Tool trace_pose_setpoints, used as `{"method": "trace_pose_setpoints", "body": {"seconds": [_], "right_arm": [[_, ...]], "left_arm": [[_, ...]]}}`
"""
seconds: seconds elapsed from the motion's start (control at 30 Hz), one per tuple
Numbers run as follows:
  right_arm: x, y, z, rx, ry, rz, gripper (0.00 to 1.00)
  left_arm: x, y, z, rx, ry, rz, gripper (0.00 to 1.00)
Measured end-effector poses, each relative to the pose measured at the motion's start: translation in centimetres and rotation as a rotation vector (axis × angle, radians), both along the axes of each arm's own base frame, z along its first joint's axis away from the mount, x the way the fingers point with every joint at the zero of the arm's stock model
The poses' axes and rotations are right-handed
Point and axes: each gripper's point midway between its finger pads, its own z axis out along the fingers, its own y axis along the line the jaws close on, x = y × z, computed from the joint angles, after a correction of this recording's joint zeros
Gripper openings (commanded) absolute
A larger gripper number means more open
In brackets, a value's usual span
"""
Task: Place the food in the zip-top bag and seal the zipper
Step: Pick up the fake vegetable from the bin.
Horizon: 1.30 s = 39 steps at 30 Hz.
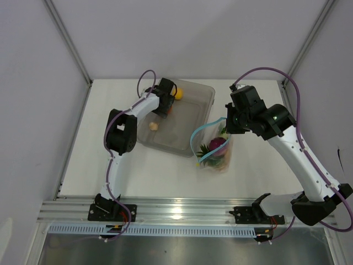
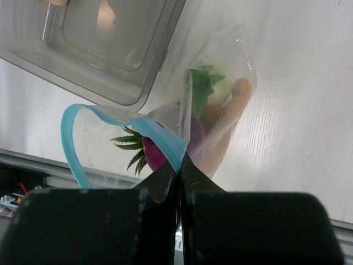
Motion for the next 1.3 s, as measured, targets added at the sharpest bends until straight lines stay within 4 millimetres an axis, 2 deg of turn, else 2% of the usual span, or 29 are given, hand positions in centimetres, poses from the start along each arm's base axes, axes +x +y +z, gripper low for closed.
{"method": "trace_pose_setpoints", "body": {"seconds": [0.1, 0.3, 0.43, 0.53, 0.6, 0.8, 0.87, 0.93, 1.1, 1.3], "right_arm": [[0.0, 0.0, 0.0, -0.001, -0.001, 0.002, 0.00], [0.0, -0.1, 0.1, -0.002, -0.005, 0.005, 0.00], [0.0, -0.1, 0.2, -0.002, -0.008, 0.007, 0.00], [0.0, -0.1, 0.2, -0.001, -0.010, 0.007, 0.00], [-0.1, -0.1, 0.3, 0.000, -0.014, 0.006, 0.00], [-0.2, -0.3, 0.6, 0.006, -0.024, 0.005, 0.00], [-0.3, -0.3, 0.8, 0.009, -0.028, 0.004, 0.00], [-0.4, -0.4, 0.9, 0.011, -0.031, 0.004, 0.00], [-0.4, -0.7, 0.9, 0.004, -0.041, -0.007, 0.00], [-0.4, -1.6, -0.3, -0.037, -0.031, -0.036, 0.00]], "left_arm": [[0.0, -0.1, -0.2, 0.006, -0.001, 0.006, 0.67], [0.4, -0.4, -0.1, 0.000, -0.025, 0.004, 0.48], [0.8, -0.7, -0.4, -0.002, -0.054, 0.003, 0.24], [0.9, -1.0, -0.4, -0.002, -0.071, -0.005, 0.17], [0.7, -1.1, -0.5, -0.005, -0.078, -0.008, 0.16], [-1.4, -1.6, -0.4, 0.028, -0.077, -0.046, 0.12], [-2.6, -2.2, -0.3, 0.041, -0.075, -0.075, 0.04], [-4.1, -2.8, -0.1, 0.054, -0.073, -0.111, 0.02], [-7.0, -4.0, 2.2, 0.064, -0.112, -0.208, 0.01], [-9.6, -4.0, 8.8, 0.036, -0.251, -0.332, 0.01]]}}
